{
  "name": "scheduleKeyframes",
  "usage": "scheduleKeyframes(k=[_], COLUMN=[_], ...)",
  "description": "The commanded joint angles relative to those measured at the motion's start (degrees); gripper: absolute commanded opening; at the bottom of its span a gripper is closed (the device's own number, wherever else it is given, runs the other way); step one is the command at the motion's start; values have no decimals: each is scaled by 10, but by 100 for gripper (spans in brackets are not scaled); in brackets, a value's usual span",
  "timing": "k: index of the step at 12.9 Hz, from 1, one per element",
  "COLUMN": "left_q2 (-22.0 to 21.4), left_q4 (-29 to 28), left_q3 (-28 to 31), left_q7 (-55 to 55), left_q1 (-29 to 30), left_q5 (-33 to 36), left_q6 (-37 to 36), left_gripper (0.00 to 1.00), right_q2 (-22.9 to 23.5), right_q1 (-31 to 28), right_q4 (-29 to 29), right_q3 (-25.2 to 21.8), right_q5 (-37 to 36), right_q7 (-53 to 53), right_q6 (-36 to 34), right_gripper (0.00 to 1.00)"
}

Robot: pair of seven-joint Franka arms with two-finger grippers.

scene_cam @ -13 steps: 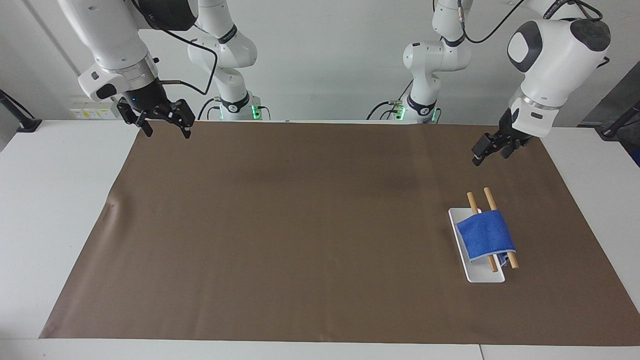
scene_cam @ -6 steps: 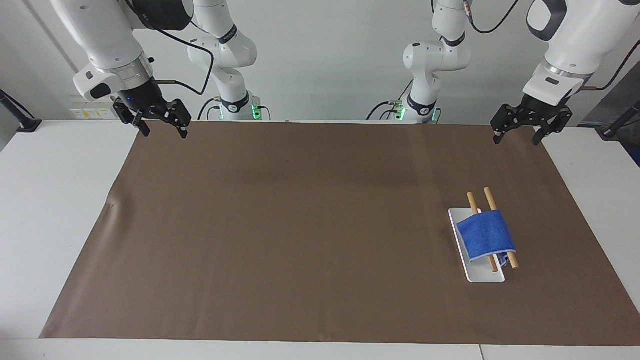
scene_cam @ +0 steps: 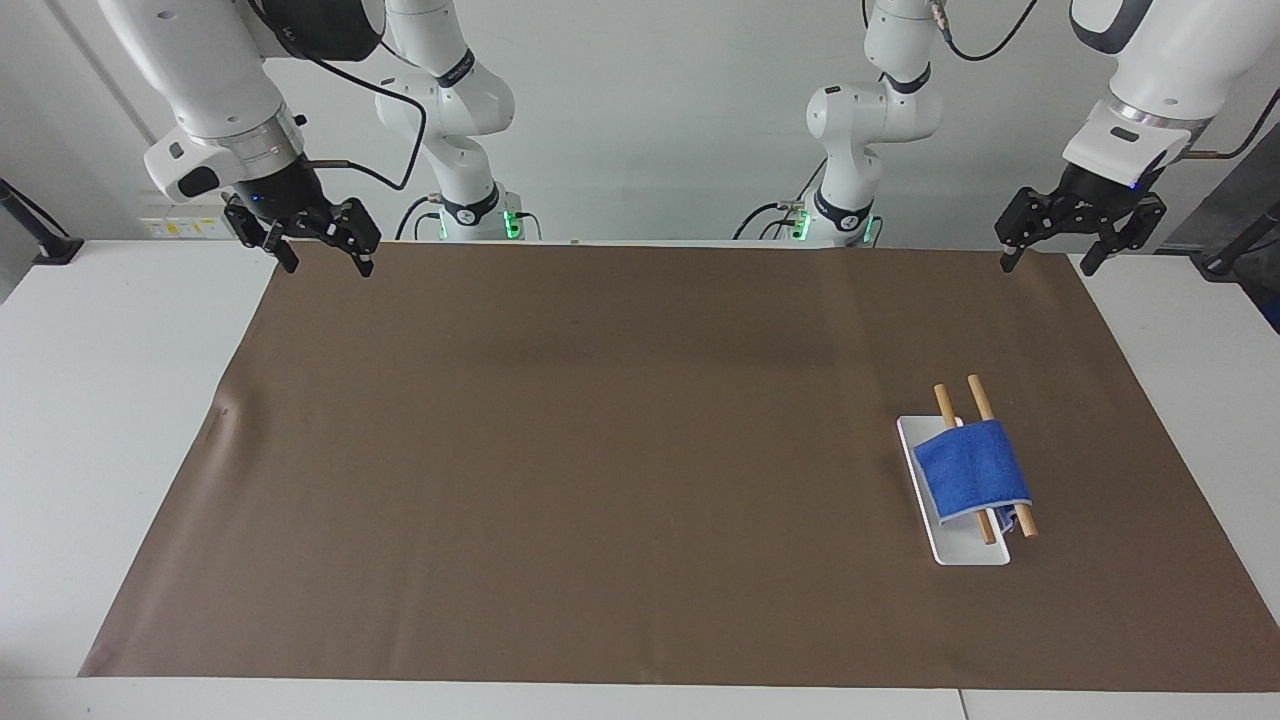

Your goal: Right arm passes towel to left arm to hang

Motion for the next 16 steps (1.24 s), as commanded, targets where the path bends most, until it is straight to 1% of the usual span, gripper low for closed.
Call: scheduleKeyframes(k=[1,3,4,6,7,9,10,13,16], left_q2=[1,1,2,6,7,22,26,29,27], left_q4=[8,5,8,13,18,45,59,65,65], left_q3=[13,18,28,48,60,72,72,62,10], left_q7=[12,12,12,10,10,10,10,10,8], left_q1=[-21,-21,-22,-26,-37,-44,-43,-33,3], left_q5=[9,2,0,-27,-29,-23,-22,-22,-20], left_q6=[-5,-15,-23,-46,-51,-81,-94,-106,-120], left_gripper=[100,100,100,100,100,100,100,100,100], right_q2=[-12,-12,-12,-12,-12,-12,-12,-12,-13], right_q1=[-2,-3,-2,-2,-2,-2,-1,-2,-2], right_q4=[-14,-15,-15,-17,-15,-14,-14,-15,-16], right_q3=[-4,-4,-4,-4,-4,-4,-4,-3,-3], right_q5=[0,0,-1,-1,-1,-10,-11,-10,-10], right_q7=[-14,-14,-14,-12,-13,-14,-14,-12,-12], right_q6=[9,10,11,10,11,9,7,8,8], right_gripper=[100,100,100,100,100,100,100,100,100])
